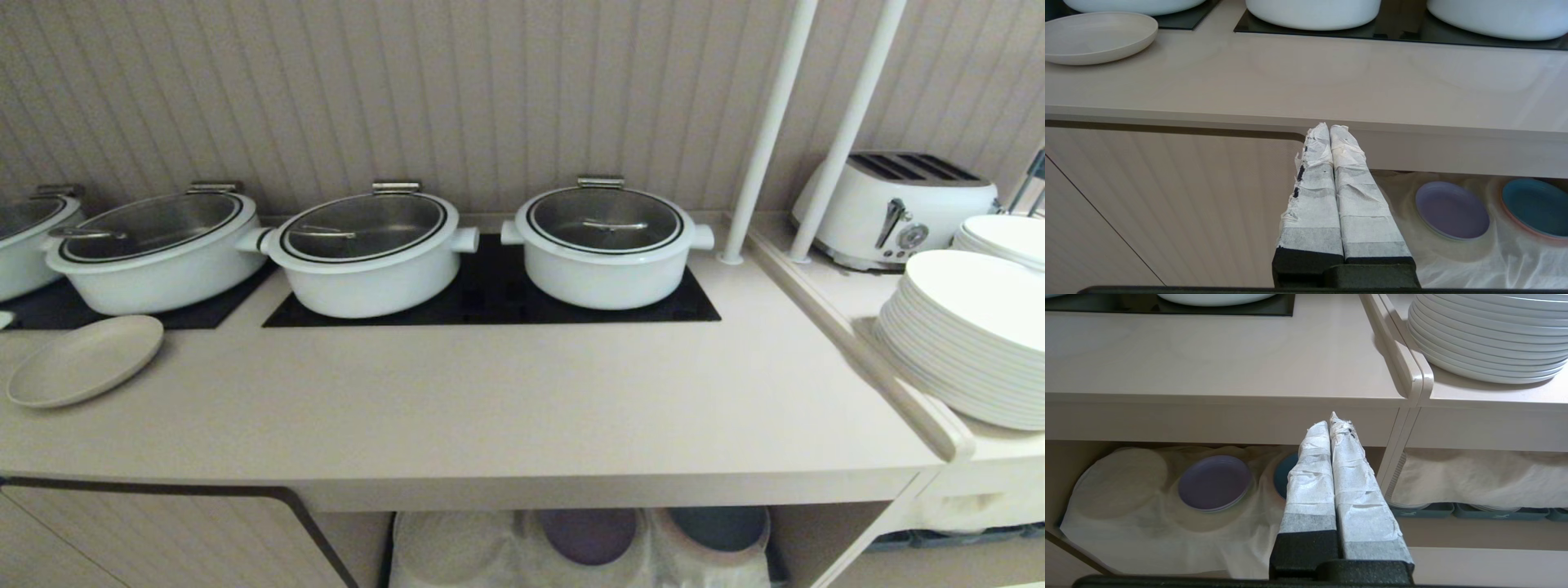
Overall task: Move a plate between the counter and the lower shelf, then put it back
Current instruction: Pick up the plate
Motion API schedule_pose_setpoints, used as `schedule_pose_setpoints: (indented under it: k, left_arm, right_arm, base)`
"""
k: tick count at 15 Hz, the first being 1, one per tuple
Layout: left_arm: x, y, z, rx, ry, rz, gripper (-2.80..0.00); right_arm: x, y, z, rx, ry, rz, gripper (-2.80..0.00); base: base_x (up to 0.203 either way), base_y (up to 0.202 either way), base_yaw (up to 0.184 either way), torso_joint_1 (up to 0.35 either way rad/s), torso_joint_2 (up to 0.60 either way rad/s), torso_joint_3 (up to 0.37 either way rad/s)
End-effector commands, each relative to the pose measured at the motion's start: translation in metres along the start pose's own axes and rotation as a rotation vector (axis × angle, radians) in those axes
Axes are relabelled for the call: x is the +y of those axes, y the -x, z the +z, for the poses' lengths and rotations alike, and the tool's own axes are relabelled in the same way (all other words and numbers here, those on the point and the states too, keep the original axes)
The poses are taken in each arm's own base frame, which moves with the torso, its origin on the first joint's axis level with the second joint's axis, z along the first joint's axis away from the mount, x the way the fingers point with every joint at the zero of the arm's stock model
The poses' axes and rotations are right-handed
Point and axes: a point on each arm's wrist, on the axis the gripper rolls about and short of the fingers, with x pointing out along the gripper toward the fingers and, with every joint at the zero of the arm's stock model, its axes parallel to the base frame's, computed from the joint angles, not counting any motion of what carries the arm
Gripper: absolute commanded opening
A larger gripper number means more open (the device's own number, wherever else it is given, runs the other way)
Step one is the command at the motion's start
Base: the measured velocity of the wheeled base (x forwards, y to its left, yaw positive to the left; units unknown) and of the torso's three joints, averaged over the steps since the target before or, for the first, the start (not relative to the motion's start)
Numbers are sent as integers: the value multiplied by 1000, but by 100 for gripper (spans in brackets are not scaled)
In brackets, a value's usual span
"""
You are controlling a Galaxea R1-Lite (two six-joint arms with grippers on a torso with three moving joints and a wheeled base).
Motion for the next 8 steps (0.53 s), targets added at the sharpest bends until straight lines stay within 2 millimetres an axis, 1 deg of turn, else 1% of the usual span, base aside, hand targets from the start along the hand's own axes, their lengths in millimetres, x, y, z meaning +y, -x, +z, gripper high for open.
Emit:
schedule_pose_setpoints:
  k: [1, 8]
  left_arm:
    - [0, 0, 0, 1, 1, 1, -280]
    - [0, 0, 0, 1, 1, 1, -280]
  right_arm:
    - [0, 0, 0, 2, 0, 0, -280]
    - [0, 0, 0, 2, -3, 4, -280]
  base:
    - [0, 0, 0, 0, 0, 0]
    - [0, 0, 0, 0, 0, 0]
